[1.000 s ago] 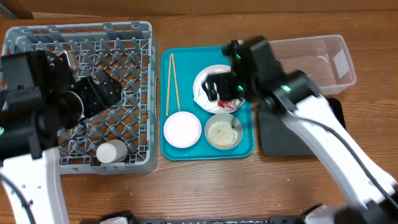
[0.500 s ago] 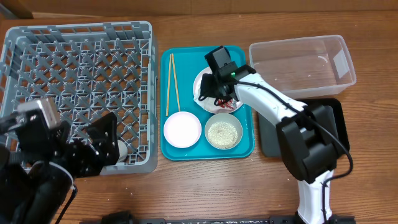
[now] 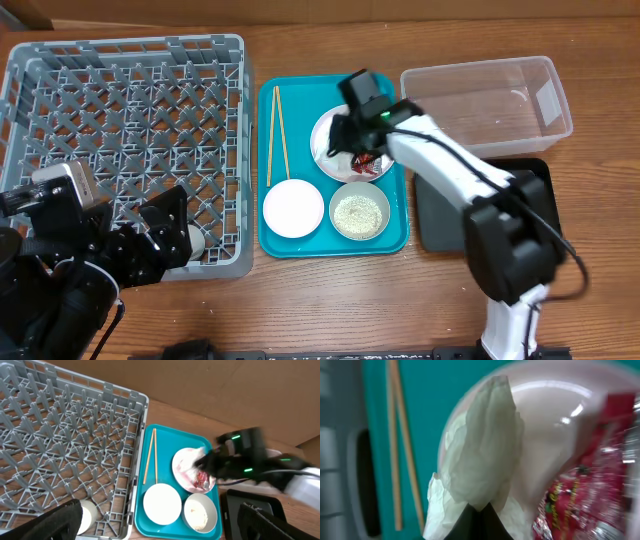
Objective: Sort waste into correct bins and load items into the dishwasher
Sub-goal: 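Grasp the tissue and red wrapper on the white plate with right gripper, then carry the tissue and wrapper to the clear bin and release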
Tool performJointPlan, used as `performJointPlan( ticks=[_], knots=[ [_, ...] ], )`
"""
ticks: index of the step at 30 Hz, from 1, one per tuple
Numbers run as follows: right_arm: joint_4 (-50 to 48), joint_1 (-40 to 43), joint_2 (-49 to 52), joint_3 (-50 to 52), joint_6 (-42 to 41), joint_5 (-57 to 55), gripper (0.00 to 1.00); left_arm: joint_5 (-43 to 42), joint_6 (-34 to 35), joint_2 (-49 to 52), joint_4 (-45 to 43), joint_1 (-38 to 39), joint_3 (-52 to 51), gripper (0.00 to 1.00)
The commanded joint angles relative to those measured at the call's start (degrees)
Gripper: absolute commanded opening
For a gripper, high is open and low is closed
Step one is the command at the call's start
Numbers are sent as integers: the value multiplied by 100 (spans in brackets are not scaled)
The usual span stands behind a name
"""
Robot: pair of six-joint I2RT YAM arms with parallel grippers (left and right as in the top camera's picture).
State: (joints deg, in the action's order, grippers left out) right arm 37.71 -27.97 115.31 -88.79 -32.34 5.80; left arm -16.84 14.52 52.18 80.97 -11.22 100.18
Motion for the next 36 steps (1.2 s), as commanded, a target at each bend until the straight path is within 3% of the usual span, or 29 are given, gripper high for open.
performJointPlan(
  ticks=[1, 5, 11, 12, 14, 15, 17, 21, 25, 31, 36],
  knots=[
    [120, 444, -1091, -59, 129, -168, 4, 72, -125, -7, 7, 37, 42, 100],
    [428, 1108, -1499, -59, 455, -452, 4, 72, -127, -7, 9, 37, 42, 100],
    [966, 1663, -1274, -37, 734, -577, 4, 72, -125, -7, 9, 37, 42, 100],
    [1032, 1705, -1196, -31, 772, -595, 8, 72, -125, -7, 9, 37, 42, 100],
    [1091, 1733, -1095, -31, 949, -616, 48, 72, -127, -7, 9, 37, 42, 100],
    [1115, 1733, -1086, -31, 986, -614, 60, 72, -125, -7, 9, 37, 42, 100],
    [1123, 1665, -1145, -66, 988, -538, 64, 72, -127, -7, 9, 37, 42, 100],
    [997, 1043, -1318, -216, 1344, -306, 65, 72, -125, -7, 9, 37, 42, 100],
    [997, 367, -1226, -144, 1366, -761, 65, 72, -125, -7, 9, 37, 42, 100],
    [780, -236, -518, -42, 107, -2218, 64, 72, -125, -7, 9, 37, 42, 100],
    [332, -155, 363, -42, -221, -2269, 64, 72, -125, -7, 9, 37, 42, 100]
  ],
)
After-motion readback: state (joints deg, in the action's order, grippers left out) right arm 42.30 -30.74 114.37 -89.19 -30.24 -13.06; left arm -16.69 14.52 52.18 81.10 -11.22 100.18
